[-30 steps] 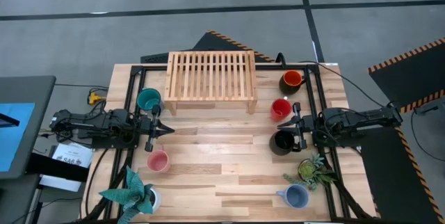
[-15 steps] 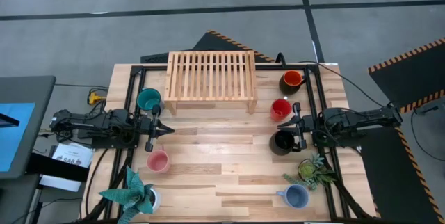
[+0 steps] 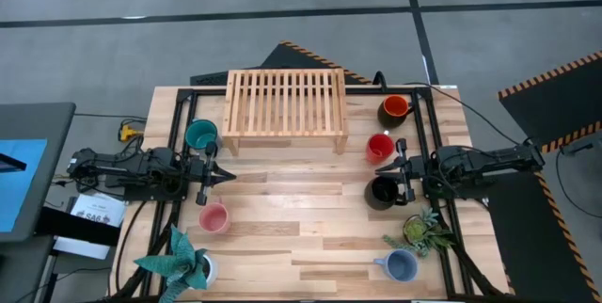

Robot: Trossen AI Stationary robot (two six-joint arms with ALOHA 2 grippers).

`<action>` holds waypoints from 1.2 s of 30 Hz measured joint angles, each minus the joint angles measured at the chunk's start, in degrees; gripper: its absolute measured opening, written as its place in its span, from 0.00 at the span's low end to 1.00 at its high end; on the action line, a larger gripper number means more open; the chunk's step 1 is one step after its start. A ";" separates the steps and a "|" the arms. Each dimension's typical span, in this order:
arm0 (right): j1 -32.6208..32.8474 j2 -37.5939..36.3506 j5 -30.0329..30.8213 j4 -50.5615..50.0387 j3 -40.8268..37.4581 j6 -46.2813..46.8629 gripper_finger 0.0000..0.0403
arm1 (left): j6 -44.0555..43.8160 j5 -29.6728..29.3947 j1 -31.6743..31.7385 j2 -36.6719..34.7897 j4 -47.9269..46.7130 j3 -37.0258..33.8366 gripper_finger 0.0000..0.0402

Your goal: Place coffee mugs

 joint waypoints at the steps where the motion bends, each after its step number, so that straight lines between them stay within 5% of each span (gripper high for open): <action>1: 0.00 0.00 0.01 0.00 0.00 0.01 0.13 | 0.00 -0.01 -0.02 -0.01 0.01 0.02 0.00; 10: 0.00 0.00 0.02 0.00 0.00 0.01 0.13 | -0.05 -0.30 0.00 0.03 2.65 -0.04 0.00; 13: -0.02 0.00 0.02 0.00 0.00 0.01 0.13 | -4.08 -4.97 -0.04 0.01 10.52 0.03 0.00; 16: -0.01 0.00 0.02 0.00 0.00 -0.01 0.13 | -5.12 -9.09 0.00 0.68 8.59 3.18 0.05; 28: 0.00 0.00 0.02 0.00 0.00 0.00 0.13 | -19.05 -31.22 0.01 22.76 -34.87 38.31 0.47; 36: 0.00 0.00 0.02 0.00 0.00 -0.01 0.13 | -36.92 -34.67 6.24 42.68 -72.67 55.16 0.53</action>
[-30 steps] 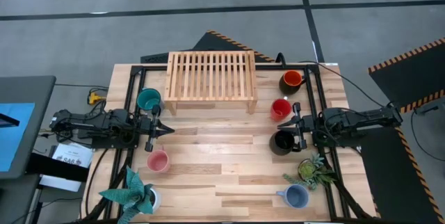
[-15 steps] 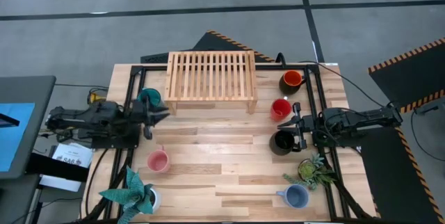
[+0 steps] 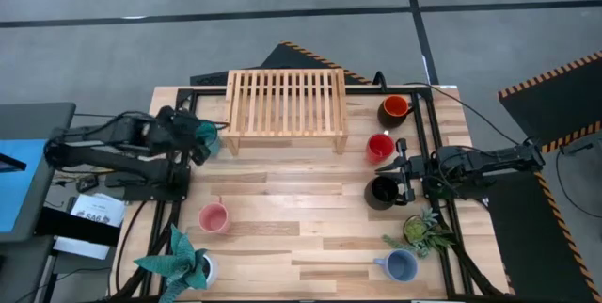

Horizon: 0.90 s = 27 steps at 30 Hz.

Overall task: Place coffee mugs
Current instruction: Put the blue cup on the shelf

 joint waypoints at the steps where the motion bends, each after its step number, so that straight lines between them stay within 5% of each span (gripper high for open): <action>1: 0.00 0.00 0.00 -0.02 0.00 0.00 0.13 | -1.06 0.57 1.50 1.82 -2.97 0.10 0.53; 11: 0.00 0.00 -0.02 0.00 0.00 0.00 0.13 | 7.41 18.62 15.11 8.50 -1.07 -6.26 0.53; 27: 0.00 -0.02 -0.02 0.00 0.00 0.00 0.13 | 21.03 25.21 26.72 8.48 7.05 -14.65 0.53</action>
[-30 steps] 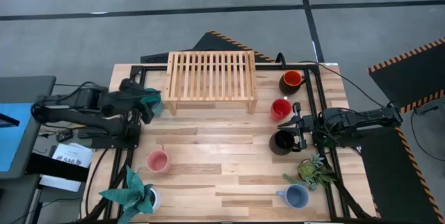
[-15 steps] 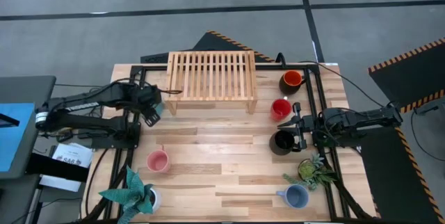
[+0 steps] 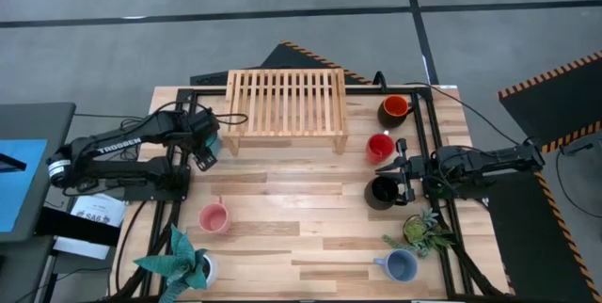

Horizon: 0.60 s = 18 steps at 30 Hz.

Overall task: Place coffee mugs
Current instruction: Put the blue cup on the shelf

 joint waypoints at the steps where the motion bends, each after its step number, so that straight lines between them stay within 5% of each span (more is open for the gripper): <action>1: 0.00 0.00 0.02 0.00 0.00 0.02 0.13 | 0.19 0.14 0.01 0.00 0.32 -0.01 0.53; 9: 0.00 0.02 0.01 0.00 0.00 0.02 0.13 | 0.03 -0.82 -0.01 0.80 0.25 -0.01 0.53; 18: -0.01 0.01 0.02 -0.01 0.00 0.02 0.13 | -0.06 -0.86 -0.06 9.55 0.26 0.01 0.53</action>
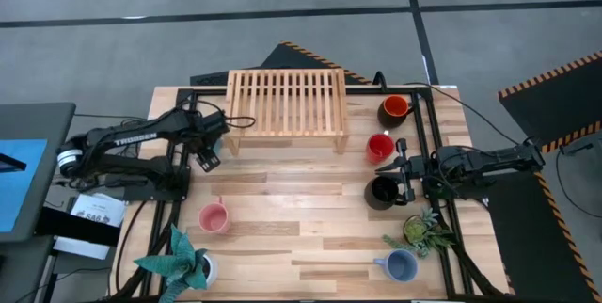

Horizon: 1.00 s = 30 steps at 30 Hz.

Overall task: Place coffee mugs
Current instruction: Put the blue cup on the shelf

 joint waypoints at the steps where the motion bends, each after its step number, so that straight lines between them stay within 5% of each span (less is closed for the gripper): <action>1: -0.01 -0.01 0.00 0.01 0.00 0.00 0.13 | -0.15 -0.24 0.00 0.74 0.04 0.00 0.53; 10: 0.01 -0.01 0.00 0.01 0.00 0.00 0.13 | -1.47 -1.83 0.00 2.53 0.25 0.02 0.47; 19: -0.01 0.00 0.00 0.00 0.00 0.00 0.13 | -1.63 -2.58 -0.02 2.58 -0.57 3.26 0.05; 30: 0.01 0.00 -0.02 -0.01 0.00 -0.01 0.13 | -2.54 -4.14 -0.69 1.31 -8.17 12.28 0.01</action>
